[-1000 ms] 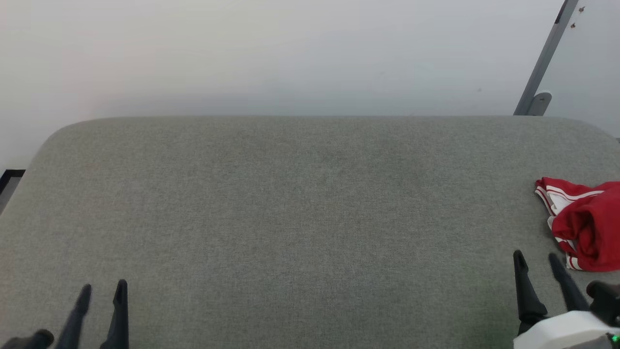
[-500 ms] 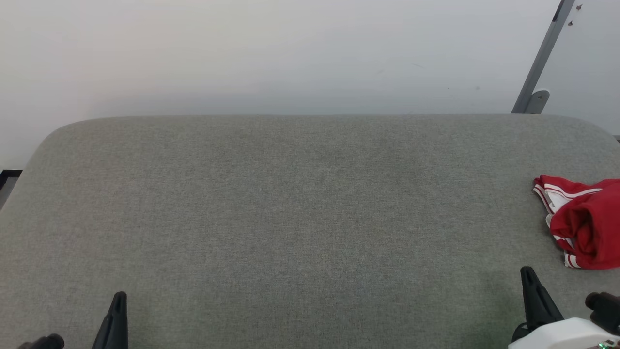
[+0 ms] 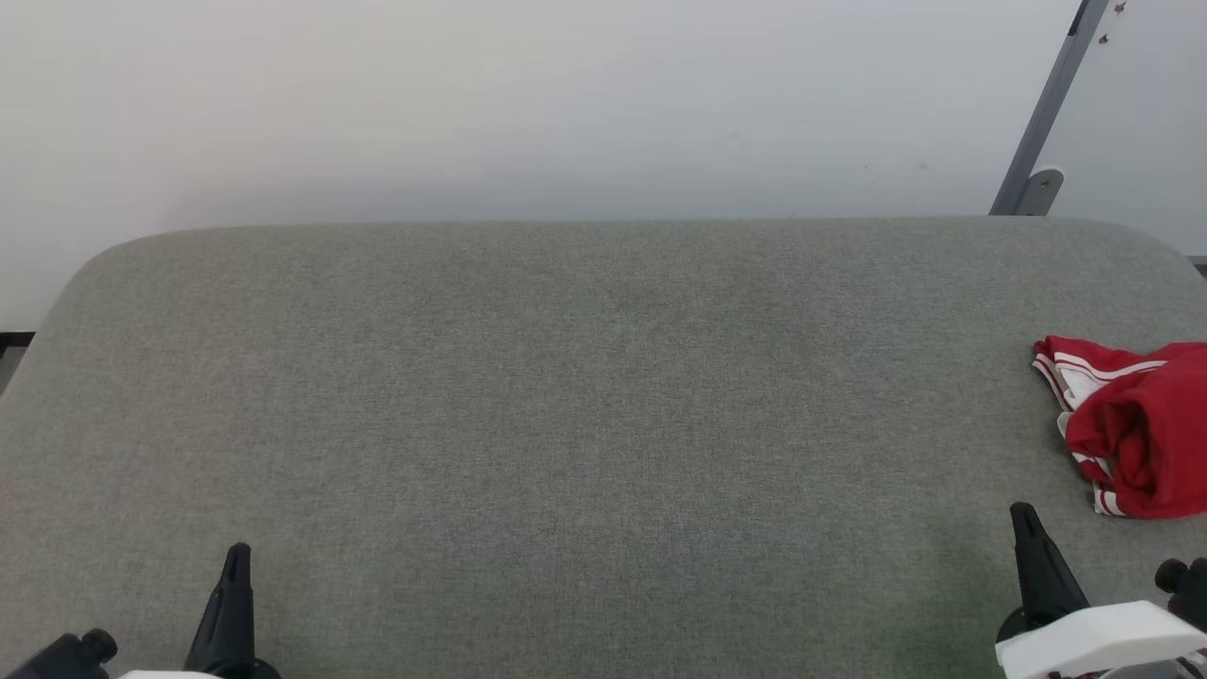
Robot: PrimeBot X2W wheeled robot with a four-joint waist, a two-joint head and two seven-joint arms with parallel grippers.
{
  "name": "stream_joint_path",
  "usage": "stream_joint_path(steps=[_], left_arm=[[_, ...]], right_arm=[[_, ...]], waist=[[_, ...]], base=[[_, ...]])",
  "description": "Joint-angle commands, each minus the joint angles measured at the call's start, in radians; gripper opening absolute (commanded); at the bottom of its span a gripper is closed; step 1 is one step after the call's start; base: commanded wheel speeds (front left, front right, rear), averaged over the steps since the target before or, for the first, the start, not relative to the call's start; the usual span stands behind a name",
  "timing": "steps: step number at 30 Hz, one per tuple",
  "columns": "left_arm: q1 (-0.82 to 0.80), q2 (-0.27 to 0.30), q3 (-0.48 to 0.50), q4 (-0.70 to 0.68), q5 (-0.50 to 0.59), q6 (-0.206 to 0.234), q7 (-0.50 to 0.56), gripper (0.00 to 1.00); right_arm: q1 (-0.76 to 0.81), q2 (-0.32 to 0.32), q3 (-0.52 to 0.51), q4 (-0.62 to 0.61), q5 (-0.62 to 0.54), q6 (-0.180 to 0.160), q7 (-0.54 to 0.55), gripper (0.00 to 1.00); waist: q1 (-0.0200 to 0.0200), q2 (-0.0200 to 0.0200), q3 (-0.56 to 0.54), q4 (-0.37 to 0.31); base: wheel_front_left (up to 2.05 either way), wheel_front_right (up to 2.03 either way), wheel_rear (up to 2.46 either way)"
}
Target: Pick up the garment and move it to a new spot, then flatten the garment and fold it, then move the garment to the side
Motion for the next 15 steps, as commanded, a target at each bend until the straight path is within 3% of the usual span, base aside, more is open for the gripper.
stream_joint_path(steps=[1, 15], left_arm=[[-0.029, 0.004, 0.01, -0.009, -0.022, -0.001, 0.006, 0.0], [-0.073, -0.029, 0.025, 0.006, -0.172, -0.002, 0.058, 0.0]], right_arm=[[-0.031, -0.001, -0.003, -0.012, 0.027, 0.0, 0.006, 0.0], [-0.057, 0.009, -0.003, -0.008, 0.203, 0.0, 0.039, 0.0]], waist=[[0.0, 0.0, 0.0, 0.0], [0.0, 0.0, 0.005, -0.009]], base=[[0.0, 0.0, 0.0], [0.0, 0.0, 0.0]])
